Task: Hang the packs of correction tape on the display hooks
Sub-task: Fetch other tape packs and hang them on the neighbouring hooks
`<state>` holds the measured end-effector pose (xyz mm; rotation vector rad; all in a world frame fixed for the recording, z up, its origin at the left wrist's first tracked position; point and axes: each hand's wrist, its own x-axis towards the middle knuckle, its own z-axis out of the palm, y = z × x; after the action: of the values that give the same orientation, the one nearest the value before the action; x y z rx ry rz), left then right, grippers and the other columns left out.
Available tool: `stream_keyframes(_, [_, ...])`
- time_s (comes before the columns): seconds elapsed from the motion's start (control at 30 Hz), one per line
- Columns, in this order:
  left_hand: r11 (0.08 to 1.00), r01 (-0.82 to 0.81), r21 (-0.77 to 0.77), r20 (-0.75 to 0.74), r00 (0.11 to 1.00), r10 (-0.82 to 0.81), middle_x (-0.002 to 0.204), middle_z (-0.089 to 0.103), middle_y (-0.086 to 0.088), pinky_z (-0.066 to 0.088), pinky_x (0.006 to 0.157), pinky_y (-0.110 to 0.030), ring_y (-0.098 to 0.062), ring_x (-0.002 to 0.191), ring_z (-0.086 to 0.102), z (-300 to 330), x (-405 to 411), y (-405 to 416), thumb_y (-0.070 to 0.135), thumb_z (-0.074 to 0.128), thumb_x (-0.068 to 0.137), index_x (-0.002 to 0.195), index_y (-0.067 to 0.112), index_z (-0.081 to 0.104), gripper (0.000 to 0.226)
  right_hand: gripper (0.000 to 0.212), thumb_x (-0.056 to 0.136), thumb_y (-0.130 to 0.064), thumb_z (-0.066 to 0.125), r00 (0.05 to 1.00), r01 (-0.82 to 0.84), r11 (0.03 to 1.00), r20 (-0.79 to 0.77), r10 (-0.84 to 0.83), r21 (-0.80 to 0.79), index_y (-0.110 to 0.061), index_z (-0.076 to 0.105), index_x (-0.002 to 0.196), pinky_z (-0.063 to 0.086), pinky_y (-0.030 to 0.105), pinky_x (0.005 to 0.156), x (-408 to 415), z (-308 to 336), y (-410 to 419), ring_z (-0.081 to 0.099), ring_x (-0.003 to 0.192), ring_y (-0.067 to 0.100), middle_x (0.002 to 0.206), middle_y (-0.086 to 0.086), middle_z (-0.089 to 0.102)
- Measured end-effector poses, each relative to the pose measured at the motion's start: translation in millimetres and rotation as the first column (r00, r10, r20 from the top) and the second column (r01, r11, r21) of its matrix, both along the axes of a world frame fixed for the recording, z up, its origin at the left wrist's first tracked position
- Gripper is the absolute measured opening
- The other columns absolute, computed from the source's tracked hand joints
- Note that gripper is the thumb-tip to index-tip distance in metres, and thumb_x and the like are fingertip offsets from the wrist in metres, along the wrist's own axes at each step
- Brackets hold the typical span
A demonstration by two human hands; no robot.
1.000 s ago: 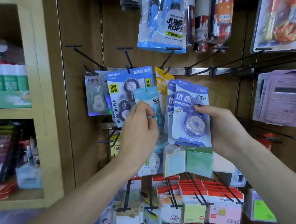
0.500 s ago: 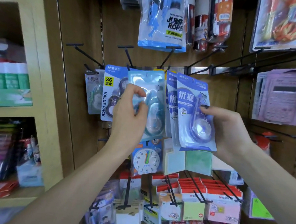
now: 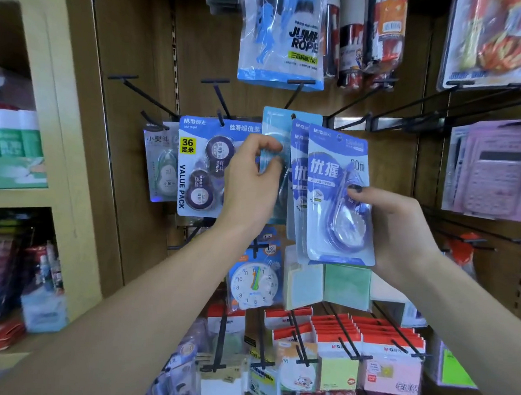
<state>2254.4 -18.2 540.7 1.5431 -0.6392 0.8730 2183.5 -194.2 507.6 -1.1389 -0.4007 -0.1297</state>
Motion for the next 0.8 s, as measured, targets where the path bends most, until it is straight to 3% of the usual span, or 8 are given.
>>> stream_keyframes(0.13, [0.998,0.058,-0.016,-0.064,0.996,-0.059,0.103,0.068,0.017,0.049,0.080,-0.013,0.011,0.080,0.060,8,-3,-5,0.011,0.056,0.104,0.107,0.025,0.065,0.017,0.040,0.074,-0.020,0.063,1.000,-0.015,0.999,-0.008,0.014,-0.043,-0.013,0.069,0.113,0.058,0.037,0.080,-3,2,-2,0.073,0.084,0.024,0.105,0.007,0.074])
stream_keyframes(0.23, [0.992,0.129,-0.016,-0.131,0.983,-0.129,0.111,0.070,0.013,0.054,0.090,-0.024,0.000,0.099,0.066,13,-9,-10,0.019,0.049,0.108,0.108,0.031,0.064,0.018,0.038,0.074,-0.019,0.063,1.000,-0.011,0.998,0.005,0.011,-0.059,-0.013,0.071,0.110,0.063,0.031,0.066,-5,4,-2,0.076,0.076,0.021,0.095,0.004,0.077])
stream_keyframes(0.3, [0.987,0.156,-0.033,-0.154,0.975,-0.159,0.112,0.070,0.011,0.052,0.096,-0.029,-0.007,0.106,0.066,15,-13,-12,0.020,0.046,0.108,0.104,0.034,0.063,0.022,0.039,0.074,-0.019,0.064,1.000,-0.012,0.998,0.017,0.013,-0.057,-0.013,0.072,0.111,0.063,0.031,0.067,-5,5,-3,0.076,0.078,0.021,0.096,0.005,0.078])
stream_keyframes(0.43, [0.978,0.184,-0.094,-0.191,0.961,-0.199,0.105,0.063,0.023,0.043,0.087,-0.018,0.009,0.099,0.057,15,-20,-13,0.025,0.042,0.110,0.107,0.033,0.061,0.020,0.037,0.074,-0.018,0.068,1.000,0.000,0.996,0.029,0.003,-0.089,-0.014,0.073,0.110,0.062,0.034,0.074,-4,6,-5,0.076,0.082,0.022,0.101,0.006,0.078])
stream_keyframes(0.53, [0.971,0.210,-0.111,-0.206,0.951,-0.229,0.106,0.060,0.025,0.040,0.083,-0.010,0.013,0.098,0.054,12,-24,-12,0.029,0.043,0.110,0.111,0.033,0.059,0.017,0.028,0.076,-0.016,0.070,0.999,0.004,0.993,0.041,0.000,-0.117,-0.015,0.077,0.103,0.062,0.036,0.074,-2,7,-7,0.076,0.083,0.023,0.101,0.007,0.078])
stream_keyframes(0.63, [0.971,0.220,-0.089,-0.223,0.946,-0.235,0.107,0.059,0.026,0.038,0.083,-0.009,0.017,0.098,0.053,8,-24,-9,0.032,0.048,0.108,0.103,0.039,0.058,0.013,0.023,0.073,-0.012,0.073,0.999,0.003,0.990,0.048,0.004,-0.141,-0.015,0.080,0.095,0.063,0.036,0.072,-3,7,-6,0.075,0.082,0.025,0.099,0.009,0.078])
stream_keyframes(0.7, [0.968,0.237,-0.078,-0.242,0.938,-0.249,0.111,0.058,0.026,0.039,0.083,-0.008,0.021,0.096,0.053,6,-25,-8,0.035,0.052,0.106,0.111,0.036,0.059,0.009,0.021,0.075,-0.011,0.072,0.998,-0.002,0.988,0.058,0.011,-0.154,-0.016,0.082,0.092,0.063,0.036,0.070,-2,6,-4,0.076,0.080,0.026,0.099,0.011,0.078])
stream_keyframes(0.8, [0.973,0.231,-0.022,-0.263,0.937,-0.229,0.127,0.056,0.021,0.039,0.093,-0.017,0.015,0.111,0.052,5,-25,-8,0.042,0.058,0.102,0.133,0.030,0.053,0.034,0.020,0.074,-0.012,0.071,0.997,0.009,0.987,0.078,0.004,-0.161,-0.014,0.081,0.092,0.063,0.034,0.066,-3,7,-2,0.076,0.077,0.025,0.098,0.012,0.077])
